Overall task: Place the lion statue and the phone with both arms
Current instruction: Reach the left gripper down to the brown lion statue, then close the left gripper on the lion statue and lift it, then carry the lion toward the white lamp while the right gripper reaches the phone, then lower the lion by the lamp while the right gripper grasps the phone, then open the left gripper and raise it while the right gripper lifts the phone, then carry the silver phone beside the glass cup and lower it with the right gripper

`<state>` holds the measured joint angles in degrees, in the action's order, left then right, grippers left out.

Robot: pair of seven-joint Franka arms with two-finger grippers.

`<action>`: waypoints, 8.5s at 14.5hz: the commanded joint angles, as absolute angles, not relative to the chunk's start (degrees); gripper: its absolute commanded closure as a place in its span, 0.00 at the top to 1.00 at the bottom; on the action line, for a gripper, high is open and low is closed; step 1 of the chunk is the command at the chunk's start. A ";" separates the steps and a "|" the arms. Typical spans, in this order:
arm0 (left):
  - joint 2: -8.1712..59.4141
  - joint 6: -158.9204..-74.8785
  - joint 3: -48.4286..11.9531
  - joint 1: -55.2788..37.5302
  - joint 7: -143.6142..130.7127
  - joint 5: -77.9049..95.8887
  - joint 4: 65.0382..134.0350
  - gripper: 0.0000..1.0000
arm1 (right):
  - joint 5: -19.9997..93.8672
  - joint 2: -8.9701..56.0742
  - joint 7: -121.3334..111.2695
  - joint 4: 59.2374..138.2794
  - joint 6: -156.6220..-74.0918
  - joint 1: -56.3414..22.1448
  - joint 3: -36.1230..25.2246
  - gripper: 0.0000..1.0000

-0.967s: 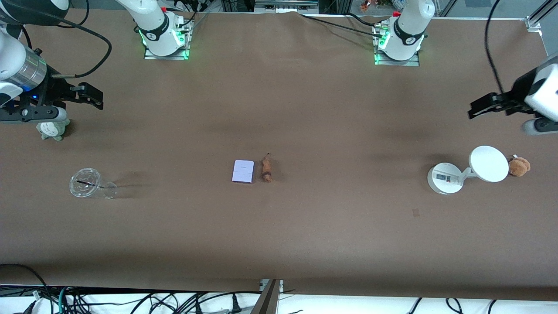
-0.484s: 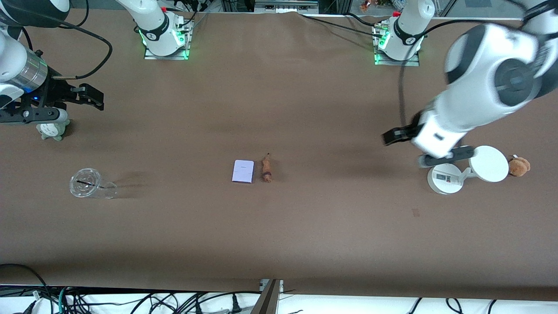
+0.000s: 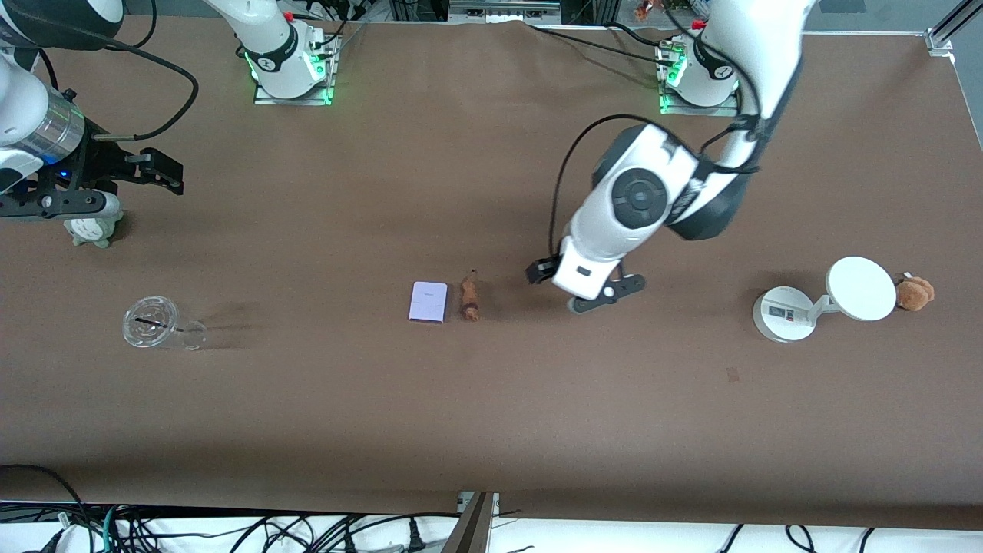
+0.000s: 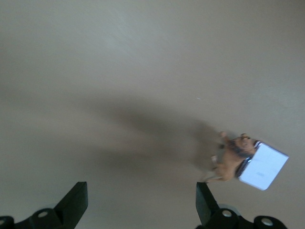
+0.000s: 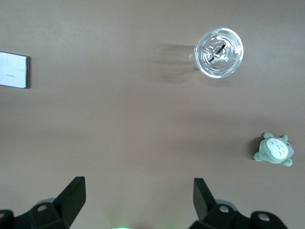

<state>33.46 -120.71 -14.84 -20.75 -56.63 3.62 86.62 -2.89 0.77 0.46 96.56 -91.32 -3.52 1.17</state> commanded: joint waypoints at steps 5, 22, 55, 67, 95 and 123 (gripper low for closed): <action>50.08 -121.55 -5.83 -34.60 -67.59 2.99 66.03 1.00 | -2.55 1.14 -0.26 95.36 -90.62 -3.43 1.14 1.00; 59.59 -129.90 1.23 -43.24 -67.60 3.08 58.18 1.00 | -2.55 1.23 -0.26 95.36 -90.62 -3.34 1.14 1.00; 31.48 -127.44 -1.23 -17.60 -19.02 2.11 93.49 0.00 | 1.23 5.53 14.66 94.31 -93.94 -10.19 1.41 1.00; 28.03 -127.61 -2.20 -1.76 1.85 2.20 106.08 0.00 | 1.05 30.30 28.48 81.75 -105.89 -22.32 1.41 1.00; 30.41 -136.14 -2.02 -1.32 2.02 1.14 108.02 1.00 | -0.79 50.10 37.97 82.09 -135.35 -31.73 0.88 1.00; -3.95 -85.60 -2.11 0.62 -2.64 1.05 95.26 1.00 | -1.23 20.32 9.17 94.64 -109.34 -22.15 -8.24 0.13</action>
